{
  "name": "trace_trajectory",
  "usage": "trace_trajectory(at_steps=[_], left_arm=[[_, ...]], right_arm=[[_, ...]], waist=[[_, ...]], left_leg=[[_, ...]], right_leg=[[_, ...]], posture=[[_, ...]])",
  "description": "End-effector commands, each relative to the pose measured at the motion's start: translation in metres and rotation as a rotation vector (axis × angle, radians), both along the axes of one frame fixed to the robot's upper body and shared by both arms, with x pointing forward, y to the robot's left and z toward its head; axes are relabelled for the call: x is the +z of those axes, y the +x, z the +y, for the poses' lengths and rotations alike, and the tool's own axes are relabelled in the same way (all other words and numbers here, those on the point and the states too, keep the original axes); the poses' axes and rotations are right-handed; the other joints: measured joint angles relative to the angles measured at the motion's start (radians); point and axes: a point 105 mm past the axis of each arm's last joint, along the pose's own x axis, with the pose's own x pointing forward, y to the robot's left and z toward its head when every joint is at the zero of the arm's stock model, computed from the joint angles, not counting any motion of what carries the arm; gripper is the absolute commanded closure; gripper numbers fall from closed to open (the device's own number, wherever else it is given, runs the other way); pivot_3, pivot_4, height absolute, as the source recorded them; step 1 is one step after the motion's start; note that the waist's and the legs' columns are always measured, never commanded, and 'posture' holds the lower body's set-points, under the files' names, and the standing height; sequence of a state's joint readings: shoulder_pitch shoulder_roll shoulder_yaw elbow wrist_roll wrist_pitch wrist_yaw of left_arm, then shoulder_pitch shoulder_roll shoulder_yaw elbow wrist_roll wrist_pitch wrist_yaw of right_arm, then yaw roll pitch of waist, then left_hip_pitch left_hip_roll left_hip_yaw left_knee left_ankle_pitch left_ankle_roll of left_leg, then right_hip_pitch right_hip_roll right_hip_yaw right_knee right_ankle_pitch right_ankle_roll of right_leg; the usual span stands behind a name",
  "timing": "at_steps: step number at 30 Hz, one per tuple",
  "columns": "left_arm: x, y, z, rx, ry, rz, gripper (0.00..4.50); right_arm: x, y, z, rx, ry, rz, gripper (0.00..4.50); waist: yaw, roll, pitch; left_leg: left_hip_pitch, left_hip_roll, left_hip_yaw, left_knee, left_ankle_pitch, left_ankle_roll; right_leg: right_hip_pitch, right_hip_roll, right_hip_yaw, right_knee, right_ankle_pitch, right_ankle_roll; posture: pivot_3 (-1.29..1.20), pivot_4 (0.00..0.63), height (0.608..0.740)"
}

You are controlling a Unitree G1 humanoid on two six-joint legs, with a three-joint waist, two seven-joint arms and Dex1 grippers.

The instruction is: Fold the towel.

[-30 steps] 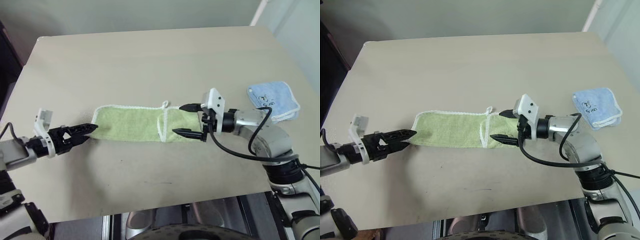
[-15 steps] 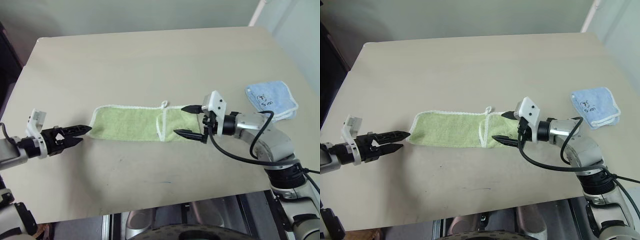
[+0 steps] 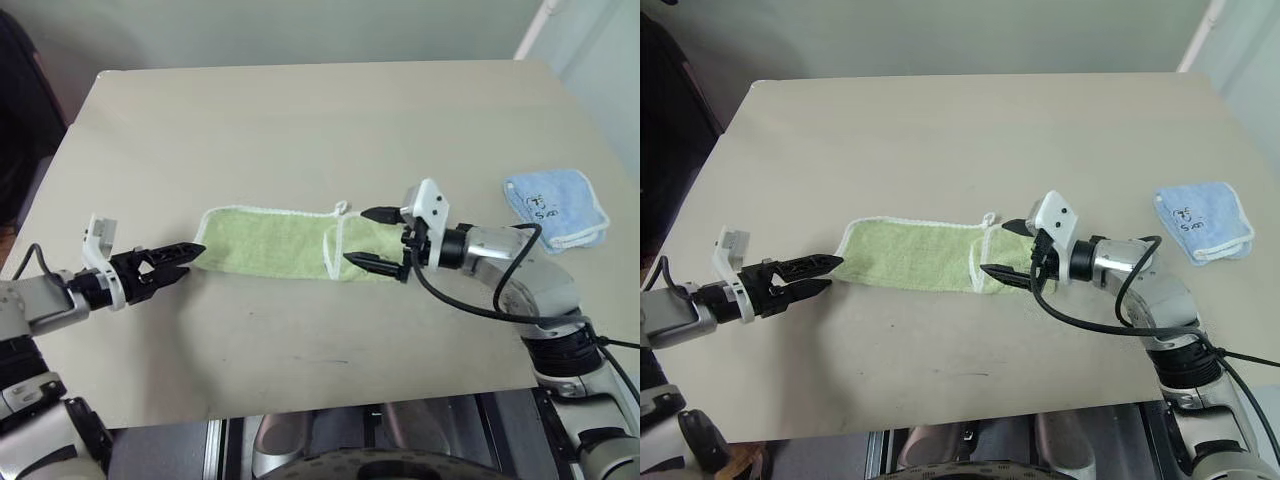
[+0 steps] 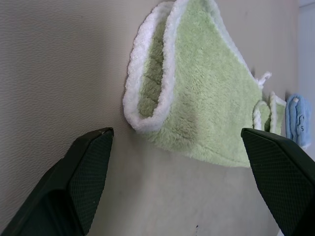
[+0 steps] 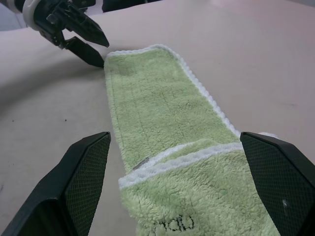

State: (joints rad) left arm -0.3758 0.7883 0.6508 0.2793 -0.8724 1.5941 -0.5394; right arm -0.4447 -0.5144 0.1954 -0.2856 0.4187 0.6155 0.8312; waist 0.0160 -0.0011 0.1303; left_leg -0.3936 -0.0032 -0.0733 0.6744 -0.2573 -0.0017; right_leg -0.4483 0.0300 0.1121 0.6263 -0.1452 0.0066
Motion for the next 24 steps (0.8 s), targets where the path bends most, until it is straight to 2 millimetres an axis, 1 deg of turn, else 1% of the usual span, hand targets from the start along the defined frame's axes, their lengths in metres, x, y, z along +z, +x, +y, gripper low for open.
trace_trajectory(at_steps=[1,2,3,5,6,7,8,10,11,12,13,14,19,24], left_arm=[[-0.002,0.006,0.0,0.026,-0.029,0.0,0.36],[-0.001,0.008,0.001,0.036,-0.04,-0.01,0.57],[-0.001,0.01,0.002,0.045,-0.048,-0.015,0.89],[-0.001,0.011,0.001,0.05,-0.055,-0.017,1.58],[-0.002,0.011,0.0,0.047,-0.054,-0.015,2.01],[-0.003,0.012,-0.002,0.045,-0.055,-0.015,2.27],[-0.004,0.013,-0.003,0.043,-0.058,-0.016,2.68],[-0.005,0.014,-0.005,0.045,-0.063,-0.021,3.32],[-0.005,0.015,-0.006,0.048,-0.067,-0.025,3.71],[-0.005,0.016,-0.007,0.05,-0.07,-0.028,3.98],[-0.005,0.016,-0.007,0.052,-0.072,-0.031,4.37],[-0.005,0.017,-0.008,0.054,-0.073,-0.032,4.44],[0.002,0.02,-0.002,0.072,-0.038,-0.061,4.44],[0.009,0.022,-0.012,0.006,0.024,-0.076,4.44]], right_arm=[[0.016,0.005,-0.003,-0.024,0.029,-0.052,0.0],[0.015,0.005,-0.004,-0.028,0.028,-0.052,0.0],[0.015,0.006,-0.004,-0.03,0.027,-0.052,0.0],[0.015,0.006,-0.004,-0.033,0.026,-0.052,0.0],[0.014,0.006,-0.004,-0.034,0.027,-0.052,0.0],[0.015,0.007,-0.004,-0.037,0.031,-0.053,0.0],[0.016,0.007,-0.004,-0.042,0.04,-0.053,0.0],[0.017,0.009,-0.004,-0.051,0.049,-0.054,0.0],[0.018,0.009,-0.004,-0.054,0.05,-0.055,0.0],[0.018,0.009,-0.004,-0.056,0.049,-0.056,0.0],[0.017,0.01,-0.004,-0.058,0.044,-0.058,0.0],[0.017,0.01,-0.005,-0.06,0.041,-0.06,0.0],[0.018,0.008,-0.005,-0.055,0.038,-0.062,0.0],[0.025,0.008,-0.005,-0.06,0.078,-0.069,0.0]], waist=[[0.0,0.0,0.0],[0.0,0.0,0.0],[0.0,0.0,0.0],[-0.001,-0.001,0.0],[-0.003,-0.001,0.0],[-0.004,-0.001,0.001],[-0.006,-0.002,0.001],[-0.008,-0.003,0.002],[-0.009,-0.003,0.002],[-0.009,-0.004,0.002],[-0.009,-0.004,0.002],[-0.009,-0.004,0.002],[-0.01,-0.005,0.002],[-0.009,-0.008,0.003]], left_leg=[[0.001,0.0,0.0,0.0,0.0,0.0],[0.001,0.0,0.0,0.0,0.0,0.0],[0.001,0.0,-0.001,0.0,0.0,0.0],[0.001,0.0,-0.001,0.0,0.0,-0.001],[0.001,0.0,-0.001,-0.001,0.0,-0.001],[0.001,0.0,-0.001,-0.001,0.0,-0.002],[0.001,0.0,-0.001,-0.001,-0.001,-0.003],[0.001,0.0,-0.001,-0.001,-0.001,-0.004],[0.001,0.0,-0.001,-0.002,-0.001,-0.004],[0.001,0.0,-0.001,-0.003,-0.001,-0.005],[0.001,0.0,-0.001,-0.003,-0.001,-0.005],[0.001,0.0,-0.001,-0.004,0.0,-0.005],[0.001,0.001,-0.001,-0.005,0.0,-0.006],[0.002,0.001,-0.001,-0.005,0.0,-0.006]], right_leg=[[0.001,0.0,0.0,0.0,0.0,0.0],[0.001,0.0,0.0,0.0,0.0,0.0],[0.001,0.0,0.0,0.0,0.0,0.0],[0.001,0.0,0.0,0.0,0.0,0.0],[0.001,0.0,0.0,0.0,0.0,0.0],[0.0,0.001,0.0,0.0,0.0,0.0],[0.0,0.001,0.0,0.0,0.0,0.0],[0.0,0.001,0.0,0.0,0.0,0.001],[-0.001,0.001,0.0,0.0,-0.001,0.001],[-0.001,0.001,0.0,-0.001,-0.001,0.001],[-0.001,0.001,0.0,-0.001,-0.001,0.001],[-0.001,0.001,0.0,-0.001,-0.001,0.001],[-0.001,0.001,0.0,-0.001,-0.001,0.001],[-0.001,0.001,0.0,0.0,-0.001,0.0]], posture=[[0.0,0.15,0.74],[0.0,0.15,0.74],[0.0,0.15,0.74],[0.0,0.15,0.74],[0.0,0.15,0.74],[0.0,0.15,0.74],[0.0,0.15,0.74],[0.0,0.15,0.74],[0.0,0.15,0.74],[0.0,0.15,0.74],[0.0,0.15,0.74],[0.0,0.15,0.74],[0.0,0.15,0.74],[0.0,0.15,0.74]])
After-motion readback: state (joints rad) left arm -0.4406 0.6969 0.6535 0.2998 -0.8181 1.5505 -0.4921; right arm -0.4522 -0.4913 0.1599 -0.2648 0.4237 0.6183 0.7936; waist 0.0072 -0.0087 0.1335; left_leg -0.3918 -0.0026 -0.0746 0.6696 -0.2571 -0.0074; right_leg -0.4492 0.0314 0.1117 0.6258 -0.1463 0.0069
